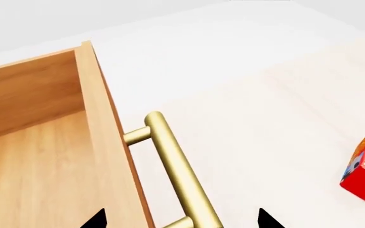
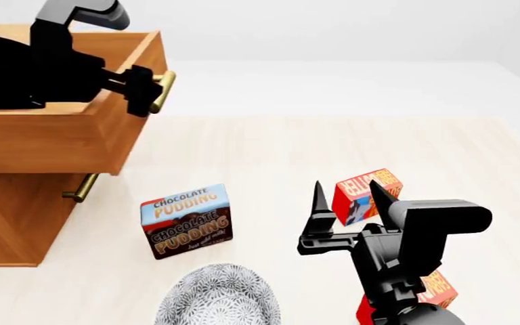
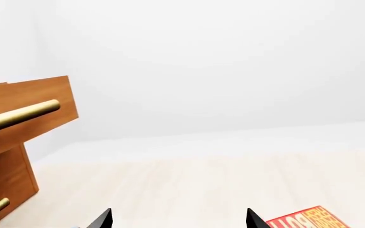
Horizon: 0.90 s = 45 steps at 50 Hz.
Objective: Put the butter at the front in the top drawer of the cabinet and close it.
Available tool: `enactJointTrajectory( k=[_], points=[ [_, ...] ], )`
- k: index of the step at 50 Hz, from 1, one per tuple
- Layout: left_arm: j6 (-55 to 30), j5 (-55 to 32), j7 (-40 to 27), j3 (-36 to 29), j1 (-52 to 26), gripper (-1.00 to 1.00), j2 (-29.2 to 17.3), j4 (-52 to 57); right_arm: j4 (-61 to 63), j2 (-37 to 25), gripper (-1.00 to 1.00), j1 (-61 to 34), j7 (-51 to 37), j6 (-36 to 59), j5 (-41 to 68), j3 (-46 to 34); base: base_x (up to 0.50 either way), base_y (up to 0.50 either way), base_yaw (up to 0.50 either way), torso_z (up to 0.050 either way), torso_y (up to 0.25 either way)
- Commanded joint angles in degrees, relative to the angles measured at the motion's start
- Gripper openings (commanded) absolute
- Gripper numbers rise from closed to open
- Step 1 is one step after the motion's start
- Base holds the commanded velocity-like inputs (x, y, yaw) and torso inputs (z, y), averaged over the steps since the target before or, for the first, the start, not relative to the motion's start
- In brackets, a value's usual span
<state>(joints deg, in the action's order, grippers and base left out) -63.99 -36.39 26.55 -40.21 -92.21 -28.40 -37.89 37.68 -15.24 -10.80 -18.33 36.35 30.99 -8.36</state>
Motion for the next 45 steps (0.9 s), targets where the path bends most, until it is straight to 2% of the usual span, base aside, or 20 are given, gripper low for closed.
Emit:
enactJointTrajectory(
  k=[1,45],
  points=[
    [0.78,-1.42,1.03,0.57,-0.23,1.00,1.60,-0.67,-0.32,-0.21,1.00,-0.03,-0.15,-0.38,0.20,-0.09,0.00,0.00,0.00,0.000,0.000],
    [2.29,-1.52,3.34,-0.96,-2.16,1.00,5.89,-1.88,0.29,-1.63,1.00,1.88,-0.57,-2.43,1.80,0.96,0.00,0.00,0.00,0.000,0.000]
  ],
)
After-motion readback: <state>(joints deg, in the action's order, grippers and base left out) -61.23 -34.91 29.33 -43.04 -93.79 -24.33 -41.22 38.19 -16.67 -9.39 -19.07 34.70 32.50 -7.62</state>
